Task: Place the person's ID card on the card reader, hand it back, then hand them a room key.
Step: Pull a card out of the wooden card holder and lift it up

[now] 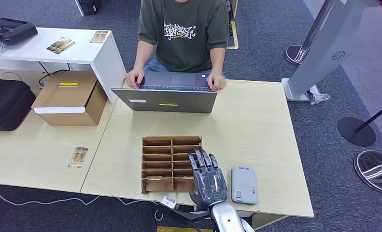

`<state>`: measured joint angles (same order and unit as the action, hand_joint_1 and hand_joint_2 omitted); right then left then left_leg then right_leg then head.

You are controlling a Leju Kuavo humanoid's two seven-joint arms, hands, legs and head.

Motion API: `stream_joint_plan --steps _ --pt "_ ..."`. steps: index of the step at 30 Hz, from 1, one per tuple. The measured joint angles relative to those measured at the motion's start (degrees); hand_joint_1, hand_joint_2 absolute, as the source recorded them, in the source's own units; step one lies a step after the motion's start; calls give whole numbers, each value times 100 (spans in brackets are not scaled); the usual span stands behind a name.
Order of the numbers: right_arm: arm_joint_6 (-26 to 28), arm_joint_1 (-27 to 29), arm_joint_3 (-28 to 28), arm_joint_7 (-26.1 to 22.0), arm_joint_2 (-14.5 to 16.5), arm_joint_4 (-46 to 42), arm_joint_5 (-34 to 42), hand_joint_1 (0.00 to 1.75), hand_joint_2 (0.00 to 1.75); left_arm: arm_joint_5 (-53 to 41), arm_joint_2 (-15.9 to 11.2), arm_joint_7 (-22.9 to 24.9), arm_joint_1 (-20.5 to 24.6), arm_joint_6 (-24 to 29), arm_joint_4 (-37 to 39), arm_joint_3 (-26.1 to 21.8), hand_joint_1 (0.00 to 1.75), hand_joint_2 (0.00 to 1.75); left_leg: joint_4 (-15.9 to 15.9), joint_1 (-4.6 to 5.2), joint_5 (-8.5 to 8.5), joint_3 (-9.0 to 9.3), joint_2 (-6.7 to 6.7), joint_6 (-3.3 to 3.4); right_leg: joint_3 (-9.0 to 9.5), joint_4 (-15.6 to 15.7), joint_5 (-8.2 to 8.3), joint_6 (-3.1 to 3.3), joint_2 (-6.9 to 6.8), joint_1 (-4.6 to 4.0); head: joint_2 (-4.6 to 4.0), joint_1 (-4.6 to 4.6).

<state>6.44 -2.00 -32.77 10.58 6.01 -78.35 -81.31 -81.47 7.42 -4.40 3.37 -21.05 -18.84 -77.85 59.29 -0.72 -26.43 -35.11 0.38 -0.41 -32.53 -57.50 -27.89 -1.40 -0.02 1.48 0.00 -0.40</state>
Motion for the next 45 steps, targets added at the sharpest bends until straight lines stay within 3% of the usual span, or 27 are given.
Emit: stream_joint_plan --steps 16,29,45 --pt "78 -168 -78 43 49 367 -239 0 175 71 34 -67 -45 -117 0 -120 0 0 0 0 0 0 0 0 -1 0 0 0 0 0 0 0" --pt "-121 66 -78 143 -65 -530 -344 0 175 37 95 -122 -100 -169 -65 -131 0 0 0 0 0 0 -1 0 -3 0 0 0 1 0 0 -1" --pt "-137 79 -78 34 -74 -571 -199 0 175 55 142 -103 -106 -207 -118 -156 0 0 0 0 0 0 -1 0 -2 0 0 0 1 0 0 0"
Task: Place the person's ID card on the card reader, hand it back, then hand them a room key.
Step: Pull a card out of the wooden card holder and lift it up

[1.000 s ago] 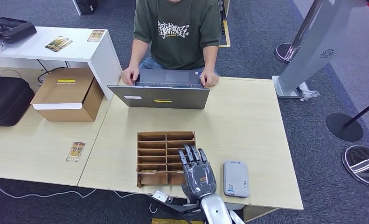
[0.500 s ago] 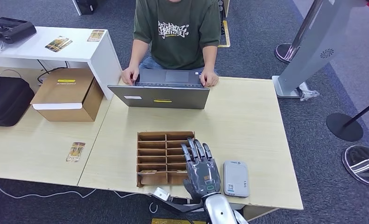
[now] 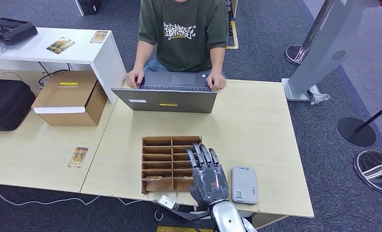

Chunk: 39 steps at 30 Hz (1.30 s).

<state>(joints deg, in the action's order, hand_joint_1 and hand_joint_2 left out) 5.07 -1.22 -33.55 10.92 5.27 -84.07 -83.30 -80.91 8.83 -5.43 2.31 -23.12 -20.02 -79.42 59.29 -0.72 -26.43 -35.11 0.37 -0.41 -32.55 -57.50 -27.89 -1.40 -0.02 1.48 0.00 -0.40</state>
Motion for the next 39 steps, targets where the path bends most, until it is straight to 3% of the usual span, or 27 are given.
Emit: stream_joint_plan --steps 39 --pt "-48 -37 0 40 15 391 206 0 175 -18 2 3 -7 -34 -37 -121 0 0 0 0 0 0 0 0 0 0 0 0 -1 0 0 1"
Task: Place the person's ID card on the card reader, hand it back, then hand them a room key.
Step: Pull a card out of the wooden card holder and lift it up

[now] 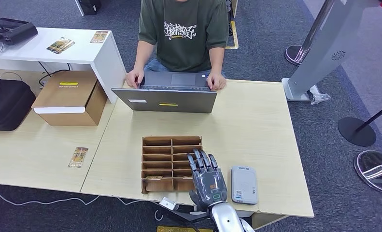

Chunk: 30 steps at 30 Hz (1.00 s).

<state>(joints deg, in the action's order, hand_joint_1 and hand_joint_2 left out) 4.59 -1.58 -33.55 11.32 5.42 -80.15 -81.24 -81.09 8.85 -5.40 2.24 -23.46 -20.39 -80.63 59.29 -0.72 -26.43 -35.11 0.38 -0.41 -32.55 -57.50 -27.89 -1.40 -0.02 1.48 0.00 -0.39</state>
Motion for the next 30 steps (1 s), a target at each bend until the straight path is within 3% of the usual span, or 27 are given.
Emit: stream_joint_plan --steps 19,20,23,24,30 --pt "-1 0 9 13 4 1 -20 2 175 23 -1 61 2 11 -24 -8 0 0 0 0 0 0 0 0 0 0 0 0 0 0 0 0" --pt "-1 0 9 3 4 4 -20 37 175 35 -1 62 2 12 -24 -11 0 0 0 0 0 0 0 0 0 0 0 0 0 0 0 0" --pt "-5 -1 9 -14 4 11 -19 166 175 67 0 67 2 12 -24 -29 0 0 0 0 0 0 0 0 0 0 0 0 0 0 0 0" --pt "-7 -2 9 -19 4 18 -16 175 175 75 0 72 2 12 -24 -36 0 0 0 0 0 0 0 0 0 0 0 0 0 0 0 0" --pt "-15 -5 9 -34 7 49 1 175 175 86 -2 97 2 8 -24 -58 0 0 0 0 0 0 0 0 0 0 0 0 0 0 0 0"
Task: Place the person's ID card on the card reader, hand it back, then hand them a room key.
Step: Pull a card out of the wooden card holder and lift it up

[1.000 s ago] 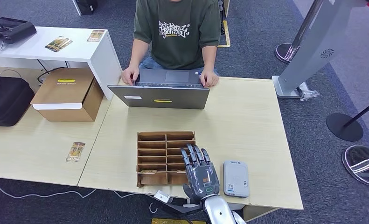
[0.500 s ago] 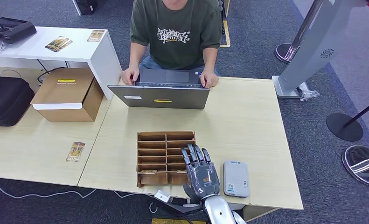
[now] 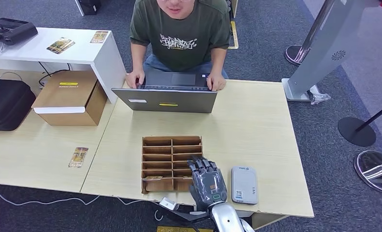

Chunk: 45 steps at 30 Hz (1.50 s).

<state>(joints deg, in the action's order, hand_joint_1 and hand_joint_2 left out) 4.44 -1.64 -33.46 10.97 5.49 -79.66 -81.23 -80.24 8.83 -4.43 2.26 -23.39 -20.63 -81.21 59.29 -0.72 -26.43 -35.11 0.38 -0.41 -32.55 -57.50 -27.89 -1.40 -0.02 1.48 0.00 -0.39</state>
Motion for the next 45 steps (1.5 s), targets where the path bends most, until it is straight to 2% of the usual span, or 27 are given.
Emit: stream_joint_plan --steps 11,19,31,38,45 --pt "2 -2 0 -17 1 13 1 173 175 -3 -5 14 3 0 0 -3 0 0 0 0 0 0 0 0 0 0 0 0 0 0 0 0" --pt "14 -4 2 -32 2 17 4 160 175 -40 -22 16 12 40 0 -3 0 0 0 0 0 1 0 0 0 0 0 0 0 0 0 0" --pt "281 39 26 -39 1 -141 -63 172 175 -87 -85 -11 24 139 6 -3 0 0 0 0 0 0 0 0 -1 0 0 0 0 0 0 -1" --pt "1140 323 273 -177 12 -1395 -386 172 175 -95 -87 -121 13 180 9 -3 0 0 0 0 0 0 1 0 -1 0 0 0 -1 0 0 -2" --pt "2347 832 685 -366 80 -2724 -431 172 175 -143 -94 -163 13 235 20 -3 0 0 0 0 -3 1 1 -3 -1 0 -1 0 -1 0 0 -1"
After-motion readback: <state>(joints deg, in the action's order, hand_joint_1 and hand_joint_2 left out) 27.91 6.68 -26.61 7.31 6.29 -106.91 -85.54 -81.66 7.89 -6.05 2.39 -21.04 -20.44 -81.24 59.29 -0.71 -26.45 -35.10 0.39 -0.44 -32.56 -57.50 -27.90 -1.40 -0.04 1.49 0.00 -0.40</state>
